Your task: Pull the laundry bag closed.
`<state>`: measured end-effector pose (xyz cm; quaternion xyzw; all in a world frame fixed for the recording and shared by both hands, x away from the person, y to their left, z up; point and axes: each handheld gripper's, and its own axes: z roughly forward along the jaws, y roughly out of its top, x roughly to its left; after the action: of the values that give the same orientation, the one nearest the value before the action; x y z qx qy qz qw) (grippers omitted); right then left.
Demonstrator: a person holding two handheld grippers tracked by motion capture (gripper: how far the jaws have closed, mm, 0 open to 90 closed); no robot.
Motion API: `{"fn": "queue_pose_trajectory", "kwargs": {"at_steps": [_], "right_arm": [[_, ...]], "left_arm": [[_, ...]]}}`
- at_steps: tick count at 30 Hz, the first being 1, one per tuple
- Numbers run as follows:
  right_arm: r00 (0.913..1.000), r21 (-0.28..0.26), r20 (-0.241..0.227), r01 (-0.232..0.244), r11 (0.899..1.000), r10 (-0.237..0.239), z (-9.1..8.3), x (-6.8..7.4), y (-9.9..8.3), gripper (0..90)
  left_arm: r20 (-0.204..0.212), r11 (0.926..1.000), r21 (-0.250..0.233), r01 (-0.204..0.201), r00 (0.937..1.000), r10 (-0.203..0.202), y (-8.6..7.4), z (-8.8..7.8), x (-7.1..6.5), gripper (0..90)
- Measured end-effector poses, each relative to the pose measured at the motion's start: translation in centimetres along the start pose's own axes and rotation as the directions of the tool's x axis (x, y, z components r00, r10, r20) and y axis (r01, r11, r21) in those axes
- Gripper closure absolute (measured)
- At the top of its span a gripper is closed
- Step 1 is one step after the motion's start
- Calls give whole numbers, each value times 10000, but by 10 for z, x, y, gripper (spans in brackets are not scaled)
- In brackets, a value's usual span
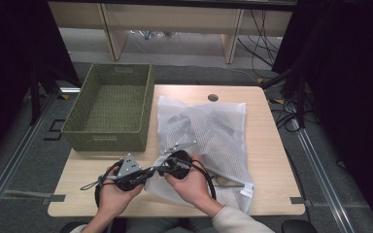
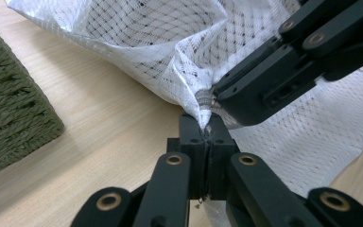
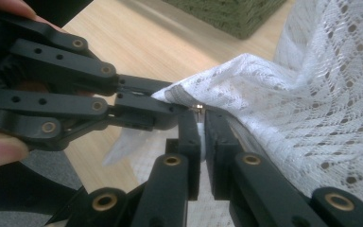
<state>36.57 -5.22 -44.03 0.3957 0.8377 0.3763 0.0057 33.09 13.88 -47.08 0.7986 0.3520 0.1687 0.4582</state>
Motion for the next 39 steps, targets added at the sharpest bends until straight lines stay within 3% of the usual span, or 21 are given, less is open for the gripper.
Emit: {"fn": "queue_pose_trajectory", "kwargs": {"at_steps": [8, 12, 13, 16, 17, 20, 21, 22, 23, 24, 25, 27, 28, 36, 39], "right_arm": [[9992, -137, 269, 293, 9995, -289, 2, 0, 0, 872], [9993, -275, -120, 352, 9990, -356, -1, -2, -1, 871], [9998, -287, -102, 185, 9994, -188, -3, -1, 0, 871], [9990, -482, -73, 435, 9979, -439, -4, 2, 1, 871], [9994, -221, -104, 323, 9992, -325, -6, 2, 1, 871], [9999, -303, 16, 121, 9995, -120, -3, 0, -1, 872], [9998, -284, 135, 127, 9995, -123, -3, -1, 0, 872], [9988, -255, 406, 272, 9993, -262, -3, -5, 0, 872], [9980, -273, 590, 244, 9993, -228, -2, -9, -1, 872], [9987, -290, 500, -32, 9996, 46, 0, -13, -2, 872], [9995, -156, 281, -125, 9998, 130, -1, -14, -2, 872], [9980, -172, 613, 130, 9998, -119, -2, -8, -2, 871], [9980, -175, 556, 309, 9994, -299, -1, -8, -2, 871], [9985, 81, 551, 59, 9999, -64, -1, -10, -5, 871], [9978, -17, 640, 185, 9998, -184, -2, -11, -4, 871]], "left_arm": [[-257, 9998, 108, -192, 9995, 195, 2, -1, -3, 884], [-83, 9997, -183, 158, 9998, -160, 2, -3, 1, 884], [-218, 9999, -84, 116, 9997, -118, 2, -4, 2, 885], [-216, 9997, -151, 172, 9996, -175, 2, -4, 1, 886], [-79, 9992, -203, 349, 9994, -351, 1, -3, 0, 886], [-170, 9996, -223, 176, 9997, -180, 3, -5, -3, 887], [187, 9974, -418, 595, 9981, -588, 4, -6, -8, 887], [-157, 9984, -471, 301, 9994, -309, 6, -9, -6, 887], [-153, 9985, -499, 217, 9996, -224, 8, -11, -7, 887], [-287, 9988, -462, 132, 9995, -145, 9, -12, -6, 887], [-316, 9986, -489, 185, 9993, -201, 9, -11, -5, 887], [-343, 9989, -411, 245, 9991, -259, 7, -10, -2, 887], [-344, 9989, -404, 250, 9991, -264, 7, -11, -1, 887], [-310, 9986, -371, 365, 9988, -377, 4, -8, 1, 886], [-263, 9986, -427, 326, 9991, -337, 4, -9, 2, 886]]}}
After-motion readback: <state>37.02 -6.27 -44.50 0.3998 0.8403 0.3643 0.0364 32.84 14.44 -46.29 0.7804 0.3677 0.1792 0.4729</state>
